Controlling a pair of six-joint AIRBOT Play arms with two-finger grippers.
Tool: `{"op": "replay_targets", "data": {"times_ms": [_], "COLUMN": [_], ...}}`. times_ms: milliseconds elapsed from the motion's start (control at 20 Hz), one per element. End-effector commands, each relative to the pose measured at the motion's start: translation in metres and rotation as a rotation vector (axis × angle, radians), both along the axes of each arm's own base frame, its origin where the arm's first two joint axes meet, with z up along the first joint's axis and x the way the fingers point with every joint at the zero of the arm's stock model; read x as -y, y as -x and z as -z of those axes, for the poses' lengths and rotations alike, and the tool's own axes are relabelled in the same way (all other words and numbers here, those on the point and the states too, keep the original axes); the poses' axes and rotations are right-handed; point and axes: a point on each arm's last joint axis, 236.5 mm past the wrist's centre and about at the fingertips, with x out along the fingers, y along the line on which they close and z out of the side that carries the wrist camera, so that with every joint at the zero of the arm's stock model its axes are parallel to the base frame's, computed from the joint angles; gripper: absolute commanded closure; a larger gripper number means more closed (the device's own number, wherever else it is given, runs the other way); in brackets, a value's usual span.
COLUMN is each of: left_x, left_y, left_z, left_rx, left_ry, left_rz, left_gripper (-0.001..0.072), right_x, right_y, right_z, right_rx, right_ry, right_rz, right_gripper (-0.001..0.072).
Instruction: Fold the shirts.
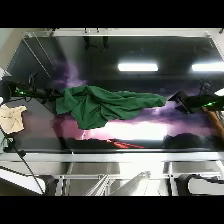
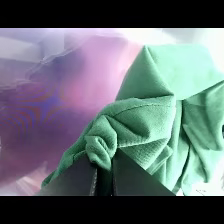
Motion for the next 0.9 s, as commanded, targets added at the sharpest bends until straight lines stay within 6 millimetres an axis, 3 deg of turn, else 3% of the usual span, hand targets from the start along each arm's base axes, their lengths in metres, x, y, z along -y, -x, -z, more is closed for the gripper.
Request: {"op": "replay_targets", "data": {"times_ms": [0,100,250,350,400,500,600,700,800,850], "left_x": [0.004,0.005,0.006,0.008,0.009,0.012,0.017,0.019,0.029,0.037], "left_y": [0.002,0.007,0.007,0.003,0.001,-0.005,-0.020,-0.029,-0.018,-0.002], "left_z": [0.003,0.008,0.006,-0.005,-0.016,-0.047,-0.103,-0.178,-0.265,-0.311], "left_rx": [-0.016,-0.034,-0.033,-0.018,-0.007,0.031,0.158,0.340,0.544,0.648], "left_ry": [0.010,0.014,0.020,0.033,0.042,0.062,0.078,0.044,0.005,-0.014], "left_rz": [0.003,0.001,0.004,0.023,0.044,0.089,0.106,0.118,0.166,0.202], "left_gripper": [0.0685,0.0684,0.0684,0.0684,0.0684,0.0685,0.0685,0.0684,0.0681,0.0680], "right_x": [-0.029,-0.049,-0.079,-0.093,-0.097,-0.103,-0.103,-0.098,-0.095,-0.095], "right_y": [-0.014,-0.025,-0.036,-0.048,-0.054,-0.065,-0.071,-0.067,-0.044,-0.023], "right_z": [0.023,0.026,0.015,-0.012,-0.029,-0.070,-0.129,-0.204,-0.285,-0.327], "right_rx": [-0.030,-0.005,0.046,0.141,0.191,0.302,0.462,0.662,0.878,0.992], "right_ry": [-0.187,-0.291,-0.410,-0.488,-0.531,-0.597,-0.607,-0.553,-0.452,-0.390], "right_rz": [0.064,0.079,0.058,0.024,0.000,-0.049,-0.105,-0.177,-0.251,-0.286], "right_gripper": [0.0064,0.0065,0.0286,0.0561,0.0629,0.0688,0.0688,0.0689,0.0689,0.0689]}}
